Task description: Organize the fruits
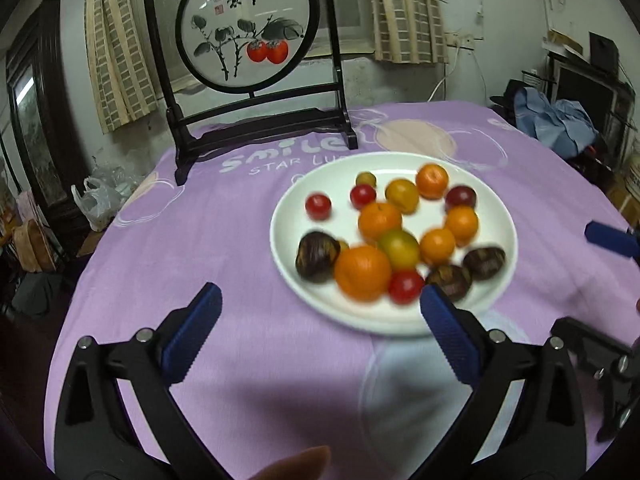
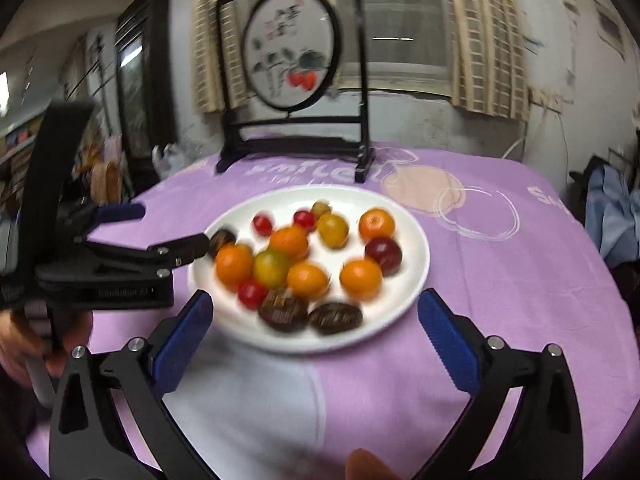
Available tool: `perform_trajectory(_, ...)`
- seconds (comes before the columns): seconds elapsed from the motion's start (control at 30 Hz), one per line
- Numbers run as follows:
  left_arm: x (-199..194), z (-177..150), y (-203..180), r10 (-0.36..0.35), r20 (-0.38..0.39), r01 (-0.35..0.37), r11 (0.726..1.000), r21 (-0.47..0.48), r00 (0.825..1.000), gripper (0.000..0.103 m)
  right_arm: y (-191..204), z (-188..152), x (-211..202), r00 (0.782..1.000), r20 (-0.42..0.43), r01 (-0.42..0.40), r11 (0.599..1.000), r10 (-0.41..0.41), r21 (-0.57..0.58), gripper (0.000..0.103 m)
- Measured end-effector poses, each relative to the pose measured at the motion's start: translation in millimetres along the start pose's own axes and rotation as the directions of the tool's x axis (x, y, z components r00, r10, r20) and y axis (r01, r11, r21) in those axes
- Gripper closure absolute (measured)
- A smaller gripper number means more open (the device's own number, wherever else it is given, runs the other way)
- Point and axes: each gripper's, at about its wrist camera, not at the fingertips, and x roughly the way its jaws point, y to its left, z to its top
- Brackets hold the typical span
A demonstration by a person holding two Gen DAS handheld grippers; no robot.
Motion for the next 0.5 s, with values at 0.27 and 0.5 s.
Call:
perform_trajectory(0.27, -23, -28, 9, -0.015, -0.012, 0.014, 0.999, -0.036, 1.0, 0.002, 13, -38, -35, 0.999, -0.036, -0.002, 0.998, 0.0, -0.061, 0.001)
perform_trajectory(0.5, -30, -38, 19, -0.033, -0.019, 0.032, 0.997, -0.075, 0.999, 0.002, 9, -52, -40, 0.997, -0.069, 0.014, 0.999, -0.018, -0.048, 0.001)
